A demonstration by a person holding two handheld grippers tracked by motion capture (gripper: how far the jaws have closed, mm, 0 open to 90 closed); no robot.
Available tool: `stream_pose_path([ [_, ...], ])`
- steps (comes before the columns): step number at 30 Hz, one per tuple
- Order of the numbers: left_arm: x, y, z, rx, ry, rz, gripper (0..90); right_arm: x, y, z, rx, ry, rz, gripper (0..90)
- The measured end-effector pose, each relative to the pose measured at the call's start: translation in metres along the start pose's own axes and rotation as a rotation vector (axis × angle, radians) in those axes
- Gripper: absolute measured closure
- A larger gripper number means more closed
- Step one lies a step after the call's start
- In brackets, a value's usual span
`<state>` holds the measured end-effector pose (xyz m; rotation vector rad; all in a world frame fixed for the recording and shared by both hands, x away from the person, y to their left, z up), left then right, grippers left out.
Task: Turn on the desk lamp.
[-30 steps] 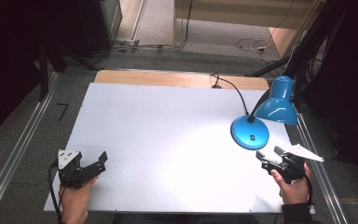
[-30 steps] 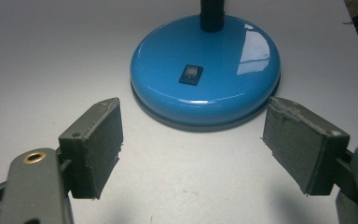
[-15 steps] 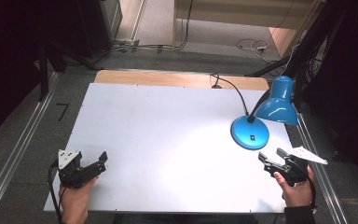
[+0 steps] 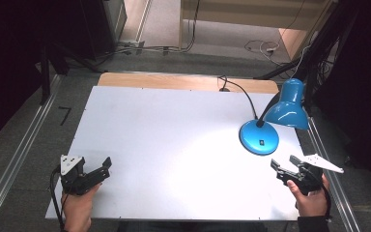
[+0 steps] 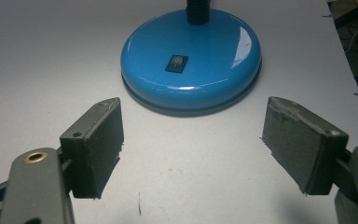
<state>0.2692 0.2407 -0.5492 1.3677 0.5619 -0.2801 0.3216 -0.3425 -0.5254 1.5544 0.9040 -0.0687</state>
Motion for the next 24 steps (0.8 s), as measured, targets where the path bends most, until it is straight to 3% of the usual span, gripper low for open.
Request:
stream_pose_path([
  [17, 0.000, 0.000, 0.000, -0.001, 0.001, 0.001, 8.0, -0.013, -0.008, 0.010, 0.006, -0.030, -0.008, 19.2],
  [24, 0.000, 0.000, 0.000, 0.001, 0.001, 0.000, 7.9, -0.014, -0.015, 0.020, 0.014, -0.076, -0.040, 16.7],
])
Point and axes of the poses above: each handheld gripper's, and its own axes: x roughly forward along the jaws, y roughly out of its top, z roughly to its right, the point moved 8 cm from there along x, roughly forward along the jaws, and after that the axes turned 13 degrees about y, right-handed, at the moved point
